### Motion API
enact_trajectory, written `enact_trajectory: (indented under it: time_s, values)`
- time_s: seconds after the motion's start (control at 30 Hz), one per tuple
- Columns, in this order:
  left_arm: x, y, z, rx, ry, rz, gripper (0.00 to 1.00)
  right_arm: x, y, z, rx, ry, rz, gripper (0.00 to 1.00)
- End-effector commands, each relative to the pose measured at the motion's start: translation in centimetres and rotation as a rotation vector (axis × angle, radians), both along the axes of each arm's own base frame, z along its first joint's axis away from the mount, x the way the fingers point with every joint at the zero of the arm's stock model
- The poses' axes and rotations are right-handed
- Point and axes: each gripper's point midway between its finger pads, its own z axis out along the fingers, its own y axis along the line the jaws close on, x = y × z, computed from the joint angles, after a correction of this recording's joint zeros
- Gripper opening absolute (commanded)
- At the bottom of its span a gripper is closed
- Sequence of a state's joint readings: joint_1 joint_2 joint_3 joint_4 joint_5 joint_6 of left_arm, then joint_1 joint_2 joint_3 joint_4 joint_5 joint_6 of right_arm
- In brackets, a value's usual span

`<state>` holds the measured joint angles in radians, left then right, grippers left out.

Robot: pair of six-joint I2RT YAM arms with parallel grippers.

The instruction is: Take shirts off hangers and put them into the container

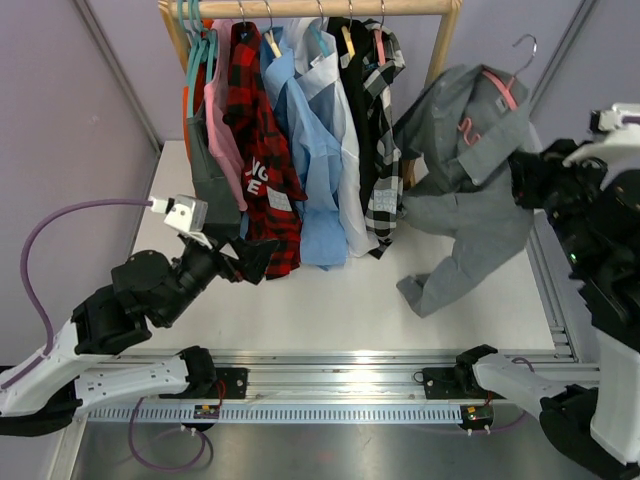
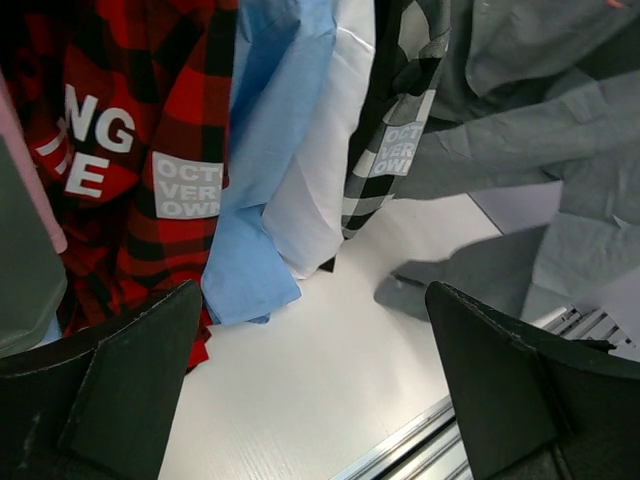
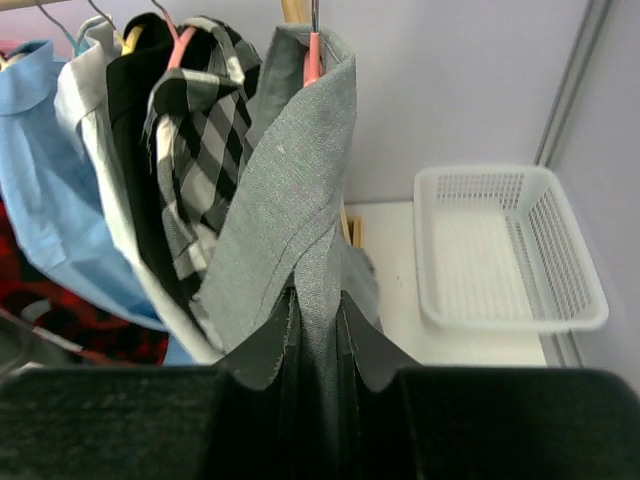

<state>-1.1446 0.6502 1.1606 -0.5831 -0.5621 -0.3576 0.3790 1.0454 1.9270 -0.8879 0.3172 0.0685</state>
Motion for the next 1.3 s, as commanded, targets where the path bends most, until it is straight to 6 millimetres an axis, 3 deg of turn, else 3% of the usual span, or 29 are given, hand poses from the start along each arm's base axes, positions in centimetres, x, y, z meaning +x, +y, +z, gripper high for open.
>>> enact_trajectory:
  time_s: [0.0, 0.17, 0.3, 0.4, 0.47, 0.57, 0.7, 0.8, 1.27]
  values:
    - [0.2, -2.5, 2.0, -0.041, -0.037, -0.058, 0.99, -3.5, -0.5, -1.3, 0.079, 0.086, 0.02, 0.0]
    - [0.1, -4.5, 3.2, -0.071, -0.053, -0.114, 0.99, -7.2, 1.5, -5.4, 0.07, 0.248, 0.187, 0.0]
    - [-0.7, -8.0, 5.1, -0.149, -0.082, -0.241, 0.99, -10.8, 6.3, -9.1, 0.118, 0.352, 0.501, 0.0]
    - [-0.5, -10.9, 5.6, -0.155, -0.068, -0.297, 0.99, -12.4, 7.1, -9.9, 0.144, 0.356, 0.575, 0.0]
    - [-0.1, -12.6, 5.0, -0.159, -0.062, -0.314, 0.99, -13.2, 7.3, -9.4, 0.154, 0.337, 0.606, 0.0]
    - [-0.3, -14.7, 6.0, -0.249, -0.071, -0.365, 0.99, -14.6, 8.2, -8.6, 0.179, 0.313, 0.691, 0.0]
    - [-0.2, -18.4, 6.1, -0.342, -0.027, -0.433, 0.99, -15.0, 9.0, -8.2, 0.197, 0.297, 0.743, 0.0]
    - [0.1, -19.8, 6.2, -0.377, -0.01, -0.447, 0.99, -15.2, 9.5, -8.1, 0.211, 0.291, 0.775, 0.0]
    - [-2.2, -21.5, 9.0, -0.503, -0.088, -0.6, 0.99, -13.7, 10.0, -9.7, 0.226, 0.318, 0.763, 0.0]
